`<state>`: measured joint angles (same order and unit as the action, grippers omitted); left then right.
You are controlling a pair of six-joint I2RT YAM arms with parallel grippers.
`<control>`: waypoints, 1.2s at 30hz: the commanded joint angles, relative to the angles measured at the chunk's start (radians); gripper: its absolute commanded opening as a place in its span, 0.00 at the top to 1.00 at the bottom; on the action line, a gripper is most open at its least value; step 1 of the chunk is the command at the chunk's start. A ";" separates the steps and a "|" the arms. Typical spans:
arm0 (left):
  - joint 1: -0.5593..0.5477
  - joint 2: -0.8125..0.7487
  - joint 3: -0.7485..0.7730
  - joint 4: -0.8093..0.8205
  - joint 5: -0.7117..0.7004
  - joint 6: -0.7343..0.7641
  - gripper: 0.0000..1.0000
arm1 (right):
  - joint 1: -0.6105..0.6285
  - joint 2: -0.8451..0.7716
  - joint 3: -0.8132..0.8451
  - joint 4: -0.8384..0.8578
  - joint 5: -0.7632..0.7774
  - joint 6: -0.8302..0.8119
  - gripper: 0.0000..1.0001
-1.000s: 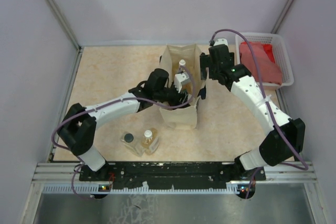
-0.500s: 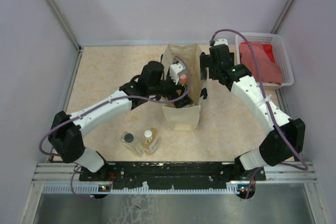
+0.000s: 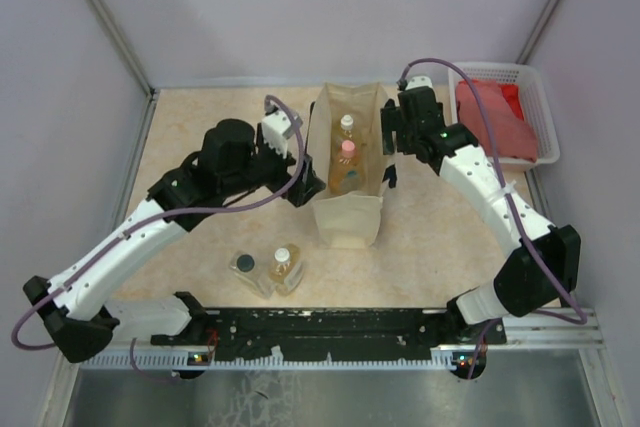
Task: Place the personal care products into the canvas bag
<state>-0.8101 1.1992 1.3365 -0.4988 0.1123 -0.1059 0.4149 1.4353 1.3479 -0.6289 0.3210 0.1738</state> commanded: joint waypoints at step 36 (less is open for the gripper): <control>-0.059 -0.038 -0.405 -0.284 0.160 -0.167 0.03 | -0.008 0.043 0.063 -0.008 0.035 -0.048 0.17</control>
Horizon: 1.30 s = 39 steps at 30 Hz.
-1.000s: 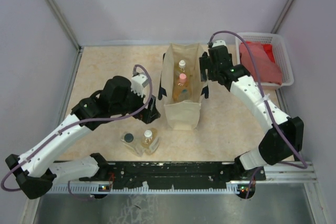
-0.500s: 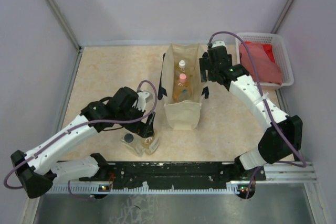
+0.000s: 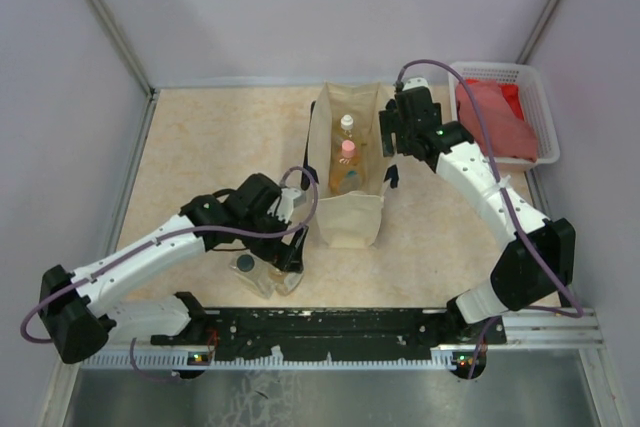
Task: Place the personal care products into the canvas bag
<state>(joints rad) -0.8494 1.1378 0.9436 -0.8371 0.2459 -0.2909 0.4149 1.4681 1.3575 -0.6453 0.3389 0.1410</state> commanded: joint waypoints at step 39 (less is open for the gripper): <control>-0.056 -0.062 0.687 -0.051 -0.374 0.098 1.00 | -0.007 -0.020 0.023 0.002 0.027 -0.018 0.17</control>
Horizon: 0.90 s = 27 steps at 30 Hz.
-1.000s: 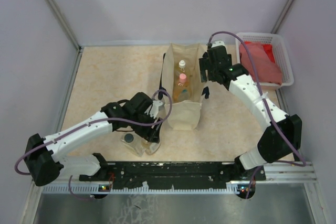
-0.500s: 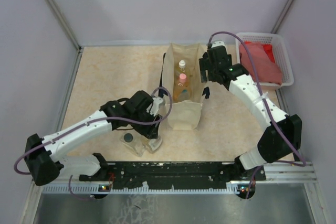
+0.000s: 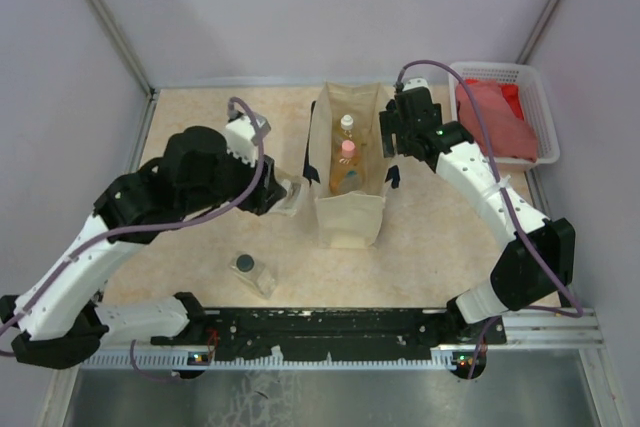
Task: Place the personal care products into the canvas bag
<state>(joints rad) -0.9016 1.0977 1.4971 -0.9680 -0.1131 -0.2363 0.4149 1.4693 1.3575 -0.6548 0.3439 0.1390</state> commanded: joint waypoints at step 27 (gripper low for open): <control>0.002 0.366 0.404 0.495 0.156 0.508 1.00 | -0.008 -0.060 0.000 0.014 0.029 -0.013 0.17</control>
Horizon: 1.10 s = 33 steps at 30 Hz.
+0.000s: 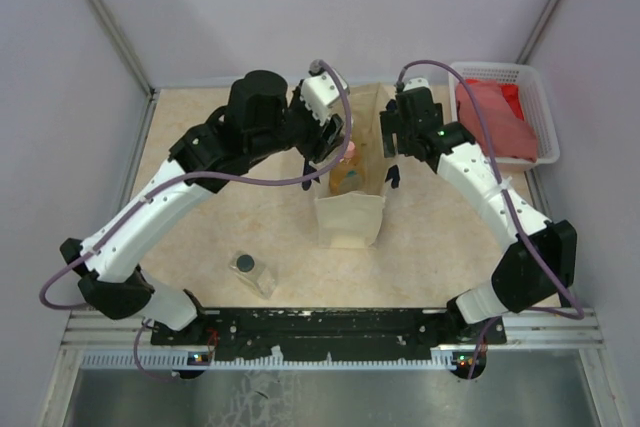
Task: Place the personal care products into the canvas bag
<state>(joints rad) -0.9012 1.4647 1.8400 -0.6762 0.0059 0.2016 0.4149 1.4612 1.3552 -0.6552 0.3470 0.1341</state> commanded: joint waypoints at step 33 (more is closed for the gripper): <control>0.120 0.146 -0.310 0.467 0.493 0.006 1.00 | -0.008 -0.072 -0.048 0.026 0.025 0.002 0.16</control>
<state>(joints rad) -0.7891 1.6138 1.5352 -0.3489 0.3988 0.2085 0.4145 1.4334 1.3151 -0.6506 0.3477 0.1352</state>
